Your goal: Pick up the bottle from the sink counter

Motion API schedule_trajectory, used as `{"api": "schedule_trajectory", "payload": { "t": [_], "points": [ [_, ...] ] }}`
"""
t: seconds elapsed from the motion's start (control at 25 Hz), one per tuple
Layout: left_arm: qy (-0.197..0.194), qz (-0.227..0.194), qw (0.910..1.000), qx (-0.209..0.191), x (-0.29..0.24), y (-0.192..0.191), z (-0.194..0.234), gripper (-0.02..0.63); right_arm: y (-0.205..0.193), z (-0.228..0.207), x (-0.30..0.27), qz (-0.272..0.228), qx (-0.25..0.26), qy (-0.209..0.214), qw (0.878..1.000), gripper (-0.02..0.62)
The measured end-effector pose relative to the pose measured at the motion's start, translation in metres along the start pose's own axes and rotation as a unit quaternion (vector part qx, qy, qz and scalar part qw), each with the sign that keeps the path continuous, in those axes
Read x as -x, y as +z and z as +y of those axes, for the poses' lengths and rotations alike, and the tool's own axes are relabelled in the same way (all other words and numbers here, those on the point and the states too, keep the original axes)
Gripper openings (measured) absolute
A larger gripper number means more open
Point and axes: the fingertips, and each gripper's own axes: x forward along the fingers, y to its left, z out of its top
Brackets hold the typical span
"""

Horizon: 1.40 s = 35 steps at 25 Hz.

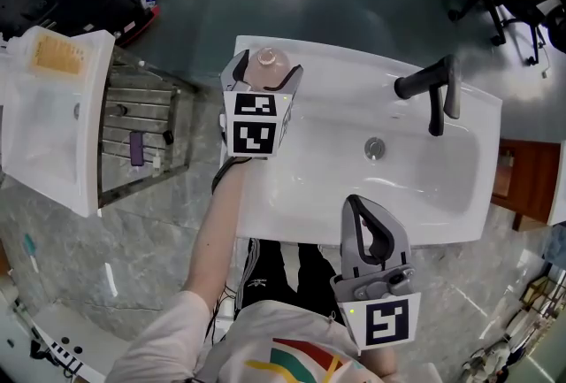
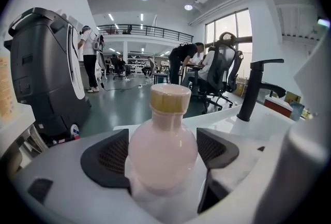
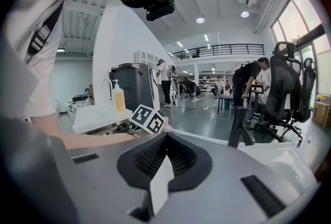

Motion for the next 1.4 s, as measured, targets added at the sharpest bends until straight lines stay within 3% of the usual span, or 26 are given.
{"api": "schedule_trajectory", "payload": {
  "t": [0.28,0.92,1.12,1.4],
  "points": [
    [0.019,0.032,0.9992,-0.015,-0.007,-0.006,0.003,0.391,-0.001,0.001,-0.003,0.003,-0.005,0.001,1.0,0.012],
    [0.01,0.036,0.9993,0.0,-0.006,-0.005,0.003,0.391,-0.002,0.007,-0.003,0.002,-0.009,0.001,1.0,0.012],
    [0.004,0.011,0.9999,0.004,0.0,0.007,-0.001,0.391,0.005,-0.002,-0.002,-0.007,-0.006,-0.012,1.0,0.012],
    [-0.011,-0.039,0.9989,-0.024,0.039,0.071,-0.022,0.391,0.034,-0.017,0.0,-0.03,0.011,-0.038,0.999,0.012]
  ]
}}
